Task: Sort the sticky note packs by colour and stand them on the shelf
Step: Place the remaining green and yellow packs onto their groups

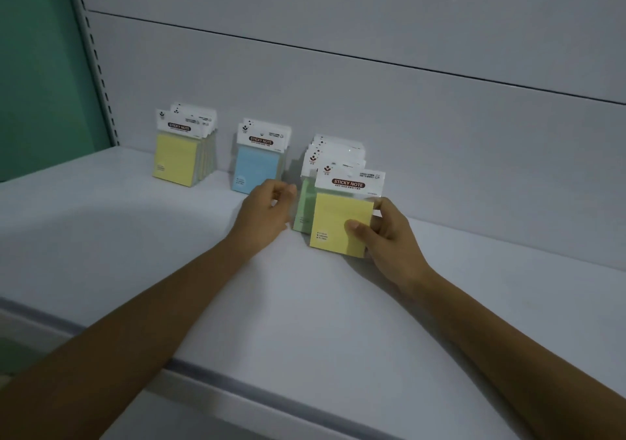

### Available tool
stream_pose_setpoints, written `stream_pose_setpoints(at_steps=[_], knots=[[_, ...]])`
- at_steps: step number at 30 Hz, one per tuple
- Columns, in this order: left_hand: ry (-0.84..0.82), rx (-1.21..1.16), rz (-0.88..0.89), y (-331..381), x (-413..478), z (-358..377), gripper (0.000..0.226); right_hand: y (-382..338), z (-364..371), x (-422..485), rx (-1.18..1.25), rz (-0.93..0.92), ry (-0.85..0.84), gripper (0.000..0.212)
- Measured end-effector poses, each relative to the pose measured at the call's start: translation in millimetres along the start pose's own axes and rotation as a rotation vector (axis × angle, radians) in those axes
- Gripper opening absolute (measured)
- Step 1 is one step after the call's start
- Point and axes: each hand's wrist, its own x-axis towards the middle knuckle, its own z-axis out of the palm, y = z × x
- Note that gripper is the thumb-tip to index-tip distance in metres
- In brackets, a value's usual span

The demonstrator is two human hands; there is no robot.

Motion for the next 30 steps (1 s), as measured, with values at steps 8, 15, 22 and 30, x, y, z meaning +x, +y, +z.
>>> stream_pose_setpoints(at_steps=[8, 15, 22, 30], knots=[[-0.427, -0.386, -0.150, 4, 6, -77, 0.031, -29, 100, 38, -0.040, -0.028, 0.018, 0.020], [-0.267, 0.102, 0.042, -49, 42, -164, 0.023, -19, 200, 75, -0.285, 0.006, 0.036, 0.034], [-0.191, 0.402, 0.153, -71, 84, -215, 0.048, -15, 248, 116, -0.607, 0.053, 0.110, 0.038], [0.009, 0.343, 0.173, -102, 115, -212, 0.075, 5, 268, 137, -0.678, 0.015, 0.273, 0.027]])
